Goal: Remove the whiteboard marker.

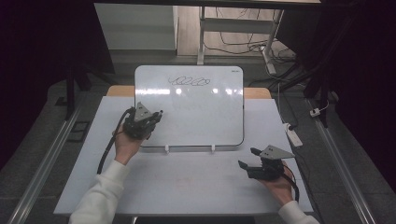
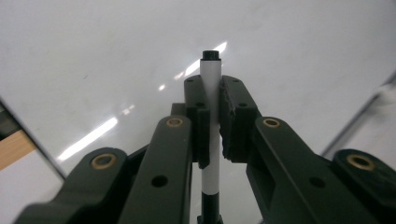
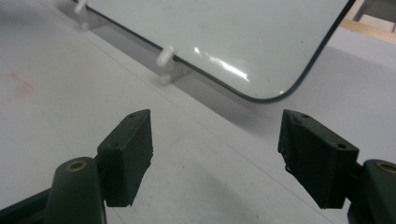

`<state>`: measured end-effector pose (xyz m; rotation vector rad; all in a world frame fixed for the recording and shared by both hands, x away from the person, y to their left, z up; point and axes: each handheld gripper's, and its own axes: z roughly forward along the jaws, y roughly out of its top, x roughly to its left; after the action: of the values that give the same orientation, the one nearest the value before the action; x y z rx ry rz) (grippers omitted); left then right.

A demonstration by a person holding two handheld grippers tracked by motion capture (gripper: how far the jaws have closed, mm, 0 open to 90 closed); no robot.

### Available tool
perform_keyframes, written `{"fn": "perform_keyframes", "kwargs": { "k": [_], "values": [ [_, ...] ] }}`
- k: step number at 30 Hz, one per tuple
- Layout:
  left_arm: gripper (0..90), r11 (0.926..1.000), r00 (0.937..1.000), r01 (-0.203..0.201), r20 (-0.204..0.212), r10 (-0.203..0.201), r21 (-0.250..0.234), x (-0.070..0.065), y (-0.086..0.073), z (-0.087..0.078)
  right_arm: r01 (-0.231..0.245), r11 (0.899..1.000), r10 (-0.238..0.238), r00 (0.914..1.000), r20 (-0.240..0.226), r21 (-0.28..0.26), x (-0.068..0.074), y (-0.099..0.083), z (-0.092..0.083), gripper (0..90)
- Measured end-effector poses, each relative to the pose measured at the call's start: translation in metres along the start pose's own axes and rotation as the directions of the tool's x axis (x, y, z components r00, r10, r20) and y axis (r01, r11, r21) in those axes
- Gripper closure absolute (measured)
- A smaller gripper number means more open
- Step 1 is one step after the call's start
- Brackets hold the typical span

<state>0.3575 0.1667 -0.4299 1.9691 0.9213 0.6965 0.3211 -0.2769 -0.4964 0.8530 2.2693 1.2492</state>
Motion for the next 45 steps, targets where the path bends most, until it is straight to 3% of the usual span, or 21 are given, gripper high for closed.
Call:
{"fn": "perform_keyframes", "kwargs": {
  "k": [2,3,4,5,6,9,11,12,13,15,17,22,26,31,34,36,45],
  "values": [
    [81.5,0.9998,0.9997,0.010,0.023,-0.010,-0.016,-0.001,0.001,-0.002,-0.010,1.000,0.010,0.9999,-0.008,-0.006,0.000,0.002,0.000,25.8],
    [81.6,0.9986,0.9977,0.026,0.064,-0.023,-0.045,-0.004,0.003,-0.006,-0.027,1.000,0.027,0.9993,-0.026,-0.016,0.000,0.007,0.001,25.8],
    [81.5,0.9986,0.9977,0.026,0.064,-0.023,-0.045,-0.004,0.003,-0.006,-0.027,1.000,0.027,0.9993,-0.026,-0.016,0.000,0.007,0.001,25.8],
    [81.5,0.9967,0.9941,0.044,0.102,-0.037,-0.068,-0.007,0.005,-0.008,-0.042,0.999,0.041,0.9982,-0.044,-0.026,0.002,0.013,0.002,26.1],
    [81.5,0.9967,0.9941,0.044,0.102,-0.037,-0.068,-0.007,0.005,-0.008,-0.042,0.999,0.041,0.9982,-0.044,-0.026,0.002,0.013,0.002,26.1],
    [81.5,0.9933,0.9844,0.068,0.168,-0.052,-0.093,-0.014,0.008,-0.009,-0.059,0.997,0.055,0.9949,-0.084,-0.041,0.009,0.025,0.007,27.2],
    [81.5,0.9919,0.9785,0.075,0.199,-0.054,-0.102,-0.019,0.010,-0.008,-0.063,0.997,0.058,0.9928,-0.105,-0.042,0.014,0.031,0.012,27.3],
    [81.5,0.9919,0.9785,0.075,0.199,-0.054,-0.102,-0.019,0.010,-0.008,-0.063,0.997,0.058,0.9928,-0.105,-0.042,0.014,0.031,0.012,27.3],
    [81.5,0.9906,0.9712,0.080,0.233,-0.053,-0.110,-0.026,0.011,-0.006,-0.062,0.997,0.056,0.9904,-0.126,-0.041,0.020,0.037,0.018,27.3],
    [81.5,0.9904,0.9680,0.080,0.246,-0.050,-0.113,-0.029,0.012,-0.005,-0.067,0.997,0.060,0.9874,-0.146,-0.041,0.025,0.042,0.022,27.3],
    [81.5,0.9917,0.9605,0.063,0.277,-0.030,-0.112,-0.041,0.013,0.000,-0.075,0.996,0.067,0.9839,-0.166,-0.044,0.031,0.047,0.027,26.9],
    [81.5,0.9923,0.9530,0.041,0.303,-0.004,-0.117,-0.060,0.017,0.007,-0.101,0.994,0.092,0.9744,-0.205,-0.035,0.044,0.059,0.041,26.7],
    [81.5,0.9921,0.9512,0.030,0.309,0.009,-0.121,-0.068,0.018,0.010,-0.125,0.992,0.116,0.9645,-0.237,-0.025,0.052,0.065,0.050,28.5],
    [81.5,0.9924,0.9476,0.018,0.319,0.022,-0.122,-0.083,0.018,0.018,-0.152,0.988,0.147,0.9469,-0.286,0.004,0.069,0.080,0.069,34.2],
    [81.5,0.9923,0.9470,0.014,0.320,0.027,-0.123,-0.087,0.018,0.020,-0.161,0.987,0.157,0.9422,-0.296,0.013,0.074,0.084,0.075,36.0],
    [81.5,0.9926,0.9465,0.006,0.321,0.034,-0.121,-0.090,0.018,0.021,-0.174,0.984,0.177,0.9337,-0.311,0.036,0.080,0.088,0.083,38.5],
    [81.5,0.9930,0.9479,-0.019,0.314,0.055,-0.117,-0.100,0.017,0.026,-0.227,0.970,0.242,0.9102,-0.336,0.085,0.086,0.094,0.098,51.5]
  ]
}}
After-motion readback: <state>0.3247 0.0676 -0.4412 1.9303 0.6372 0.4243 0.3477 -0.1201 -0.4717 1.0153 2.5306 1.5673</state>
